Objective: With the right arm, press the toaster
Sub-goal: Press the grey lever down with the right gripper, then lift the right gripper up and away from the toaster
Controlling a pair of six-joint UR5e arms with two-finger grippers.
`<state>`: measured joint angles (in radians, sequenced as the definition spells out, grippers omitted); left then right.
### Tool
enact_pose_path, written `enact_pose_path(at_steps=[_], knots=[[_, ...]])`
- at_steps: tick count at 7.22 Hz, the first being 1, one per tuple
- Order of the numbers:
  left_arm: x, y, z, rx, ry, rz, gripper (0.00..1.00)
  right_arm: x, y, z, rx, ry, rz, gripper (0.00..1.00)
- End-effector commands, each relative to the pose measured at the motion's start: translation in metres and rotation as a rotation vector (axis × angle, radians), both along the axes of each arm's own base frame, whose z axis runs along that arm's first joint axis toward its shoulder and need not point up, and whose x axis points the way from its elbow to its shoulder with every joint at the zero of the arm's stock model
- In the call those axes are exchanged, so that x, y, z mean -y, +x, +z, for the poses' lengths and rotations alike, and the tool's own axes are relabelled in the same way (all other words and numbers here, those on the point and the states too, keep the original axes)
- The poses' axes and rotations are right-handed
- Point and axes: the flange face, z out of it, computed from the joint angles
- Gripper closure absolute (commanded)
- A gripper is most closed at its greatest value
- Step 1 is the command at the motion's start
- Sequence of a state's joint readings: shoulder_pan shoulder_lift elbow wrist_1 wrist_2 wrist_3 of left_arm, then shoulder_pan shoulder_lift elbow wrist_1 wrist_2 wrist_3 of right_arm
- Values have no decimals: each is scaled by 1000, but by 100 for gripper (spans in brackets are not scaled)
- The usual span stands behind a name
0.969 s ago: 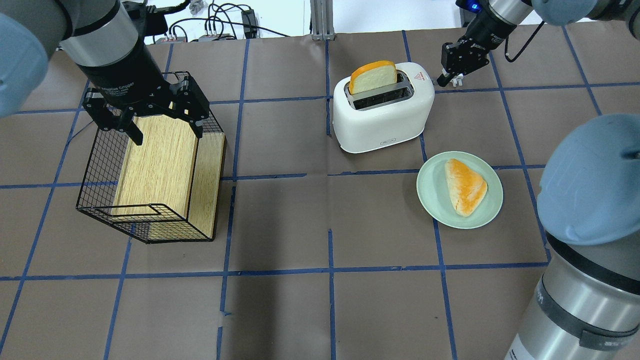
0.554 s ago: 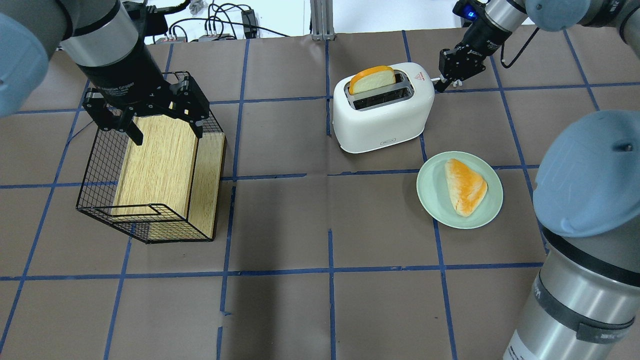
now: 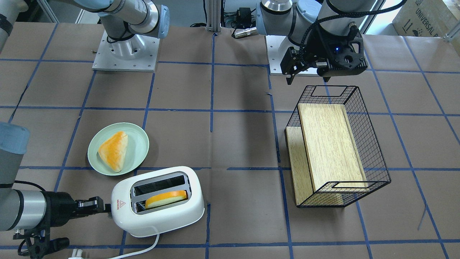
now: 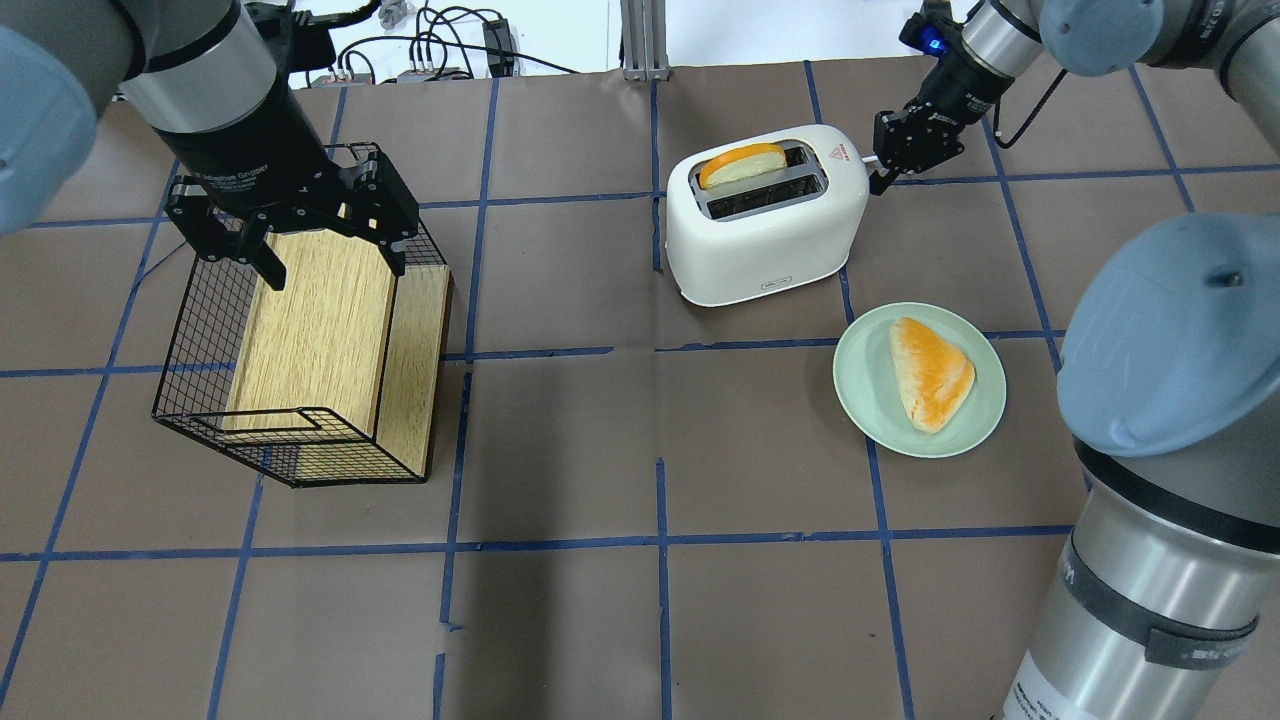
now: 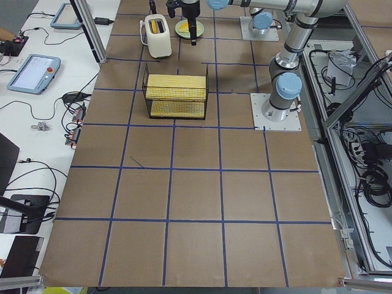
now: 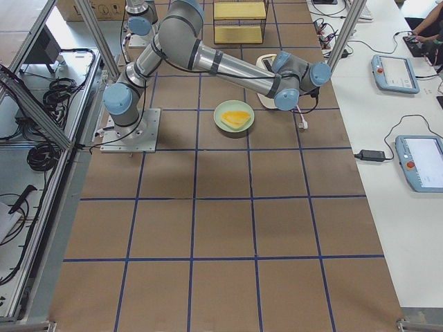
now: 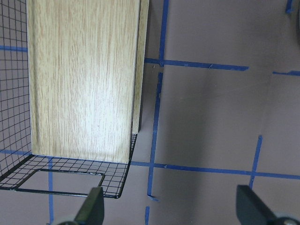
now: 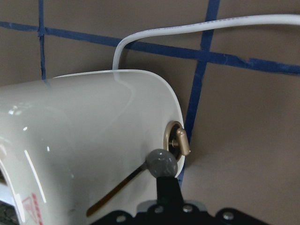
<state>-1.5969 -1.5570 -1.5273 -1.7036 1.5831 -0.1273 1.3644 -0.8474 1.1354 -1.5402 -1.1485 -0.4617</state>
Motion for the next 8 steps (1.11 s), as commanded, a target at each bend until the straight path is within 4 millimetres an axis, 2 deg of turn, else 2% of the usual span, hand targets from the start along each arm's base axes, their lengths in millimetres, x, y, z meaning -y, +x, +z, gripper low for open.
enact_pose_path(at_steps=[1,3,4,5,6,7,8], knots=[[0,0,0,0,1,0,0,1,-1,-6,0,4,-1,100],[0,0,0,0,1,0,0,2,-1,-3,-2,1,-5,100],[0,0,0,0,1,0,0,7,-4,14,-48,-19,-12,98],[0,0,0,0,0,0,0,16,-4,60,-147,-62,-24,83],[0,0,0,0,1,0,0,18,15,108,-292,-101,4,17],[0,0,0,0,1,0,0,13,44,149,-446,-136,37,0],[0,0,0,0,0,0,0,6,56,165,-536,-143,95,0]])
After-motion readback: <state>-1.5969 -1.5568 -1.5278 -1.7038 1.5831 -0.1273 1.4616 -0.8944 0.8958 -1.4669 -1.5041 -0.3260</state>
